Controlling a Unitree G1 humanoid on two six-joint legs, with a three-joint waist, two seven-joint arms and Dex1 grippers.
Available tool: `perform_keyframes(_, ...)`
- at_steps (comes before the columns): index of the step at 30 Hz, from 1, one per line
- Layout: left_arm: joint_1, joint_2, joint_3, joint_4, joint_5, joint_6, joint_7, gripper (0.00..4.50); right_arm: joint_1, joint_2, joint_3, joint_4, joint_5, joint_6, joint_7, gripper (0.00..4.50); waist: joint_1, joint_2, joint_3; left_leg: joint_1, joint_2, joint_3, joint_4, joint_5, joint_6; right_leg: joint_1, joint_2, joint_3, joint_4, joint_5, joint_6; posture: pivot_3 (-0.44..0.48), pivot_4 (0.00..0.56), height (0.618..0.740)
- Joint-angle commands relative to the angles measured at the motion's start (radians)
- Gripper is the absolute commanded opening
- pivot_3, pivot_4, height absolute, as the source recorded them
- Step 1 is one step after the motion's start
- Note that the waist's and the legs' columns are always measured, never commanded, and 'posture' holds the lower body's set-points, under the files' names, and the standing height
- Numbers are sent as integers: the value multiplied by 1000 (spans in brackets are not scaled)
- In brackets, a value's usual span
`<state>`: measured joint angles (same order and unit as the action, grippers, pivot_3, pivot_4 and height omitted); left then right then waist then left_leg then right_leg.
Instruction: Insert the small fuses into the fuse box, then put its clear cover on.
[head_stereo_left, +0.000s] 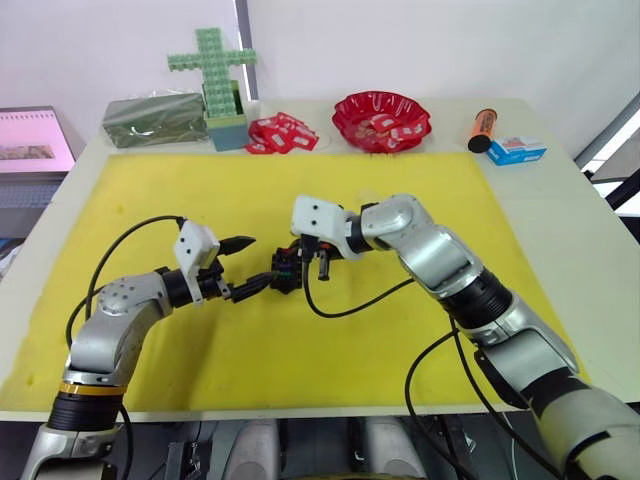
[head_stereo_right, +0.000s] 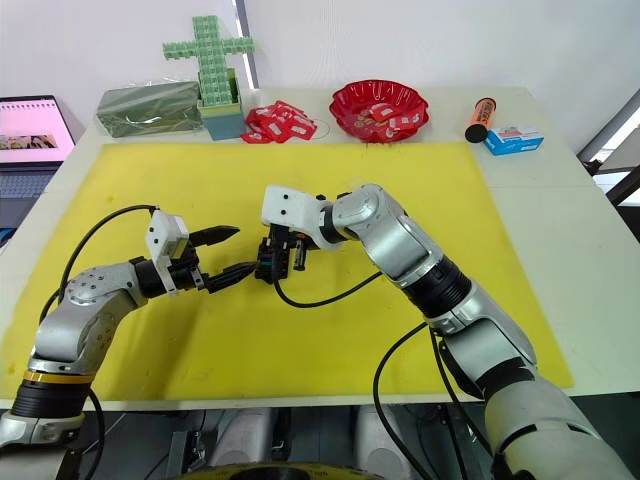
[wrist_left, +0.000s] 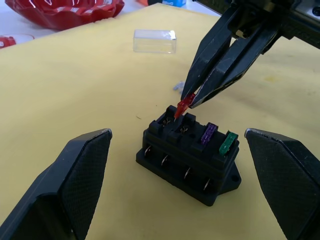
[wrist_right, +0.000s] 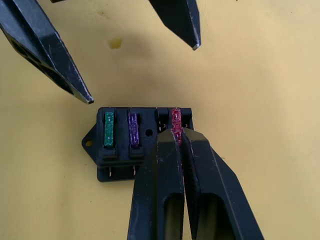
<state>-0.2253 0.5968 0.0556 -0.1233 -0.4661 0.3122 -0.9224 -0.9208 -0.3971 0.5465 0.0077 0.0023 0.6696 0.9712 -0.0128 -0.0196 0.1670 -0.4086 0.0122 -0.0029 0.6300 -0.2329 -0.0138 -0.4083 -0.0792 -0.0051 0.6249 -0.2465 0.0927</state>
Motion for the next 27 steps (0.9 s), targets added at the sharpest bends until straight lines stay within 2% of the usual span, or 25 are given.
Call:
perform_keyframes(1, -12, -5, 11, -6, 2, -31, -9, 4500, -27, 9, -17, -26, -4, -9, 8, 29, -1, 0, 0, 0, 0, 0, 0, 0, 0, 0, 0, 0, 0, 0, 0, 0, 150, 740)
perform_keyframes(27, 8, 9, 26, -5, 24, -58, -20, 4500, -37, 37, -24, -10, -10, -10, 24, 29, 0, 0, 0, 0, 0, 0, 0, 0, 0, 0, 0, 0, 1, 0, 0, 0, 150, 740)
